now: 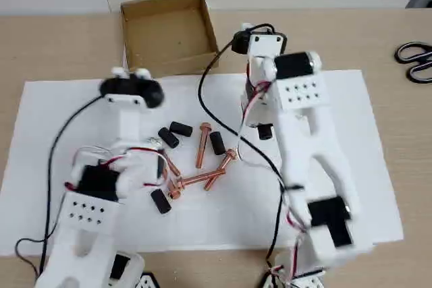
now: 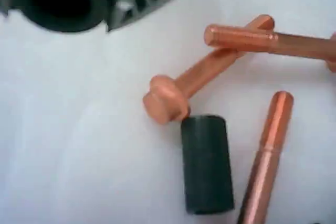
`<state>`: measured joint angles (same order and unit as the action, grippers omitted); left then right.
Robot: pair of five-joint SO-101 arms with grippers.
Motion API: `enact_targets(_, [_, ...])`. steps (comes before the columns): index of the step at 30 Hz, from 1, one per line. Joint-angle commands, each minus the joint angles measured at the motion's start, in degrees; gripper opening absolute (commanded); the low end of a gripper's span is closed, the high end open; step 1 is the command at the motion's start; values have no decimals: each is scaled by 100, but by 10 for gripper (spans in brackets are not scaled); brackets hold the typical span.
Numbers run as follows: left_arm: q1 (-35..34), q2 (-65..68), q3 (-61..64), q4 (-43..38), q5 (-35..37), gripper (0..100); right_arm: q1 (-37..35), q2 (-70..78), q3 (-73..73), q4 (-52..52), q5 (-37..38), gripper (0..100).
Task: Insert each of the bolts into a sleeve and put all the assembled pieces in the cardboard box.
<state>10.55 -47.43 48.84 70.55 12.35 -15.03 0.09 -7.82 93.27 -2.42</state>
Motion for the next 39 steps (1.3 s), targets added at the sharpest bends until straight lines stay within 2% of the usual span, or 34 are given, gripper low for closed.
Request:
enact_targets(1, [316,-35,198,-176,97,7,66,-1376,958,-708,-18,9])
enact_targets(5, [378,0,242,-949,1547,17,66,-2422,2488,-1727,-9,8])
enact_targets(10, [360,9,295,-1275,2620,123,154,-3266,3824,-2835,0,7])
enact_targets(15, [360,9,303,-1644,3982,178,136,-3662,4615,-3108,0,7])
enact_targets(19, [396,9,374,-2101,5512,179,145,-3697,4835,-3143,0,8])
enact_targets(23, [501,-35,690,-2646,5468,179,154,-3697,4853,-3108,0,8])
enact_targets(25, [536,-44,866,-2585,5451,180,154,-3697,4853,-3099,0,8])
enact_targets(30, [264,-9,664,-1530,5442,180,154,-3697,4853,-3116,0,8])
enact_targets(35, [273,9,-233,-88,5468,180,154,-3697,4853,-3116,0,8])
enact_targets(39, [281,18,-971,615,5468,180,154,-3697,4853,-3090,0,8])
